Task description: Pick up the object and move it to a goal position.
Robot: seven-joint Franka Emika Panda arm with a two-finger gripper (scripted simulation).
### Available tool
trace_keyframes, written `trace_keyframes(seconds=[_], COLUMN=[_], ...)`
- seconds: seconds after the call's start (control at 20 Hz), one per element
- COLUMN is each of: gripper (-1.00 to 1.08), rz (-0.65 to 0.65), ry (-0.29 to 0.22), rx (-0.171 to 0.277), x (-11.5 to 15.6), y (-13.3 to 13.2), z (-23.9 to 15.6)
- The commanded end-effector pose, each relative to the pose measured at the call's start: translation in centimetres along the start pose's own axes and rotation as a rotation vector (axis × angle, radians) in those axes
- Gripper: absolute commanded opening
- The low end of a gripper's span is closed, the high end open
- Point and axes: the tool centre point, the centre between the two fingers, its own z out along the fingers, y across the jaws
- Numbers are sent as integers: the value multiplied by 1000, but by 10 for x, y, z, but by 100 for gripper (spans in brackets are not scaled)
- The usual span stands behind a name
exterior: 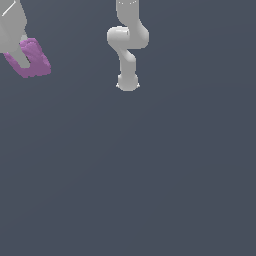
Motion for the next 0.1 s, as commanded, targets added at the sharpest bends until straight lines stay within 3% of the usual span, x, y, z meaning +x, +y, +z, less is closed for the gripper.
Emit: trace_keyframes(seconds=[0.0,0.05], gripper=[-100,-100], rz=[-1,-1], ry=[0,0], rx=[0,0], x=[1,0], y=[0,0], z=[-1,-1])
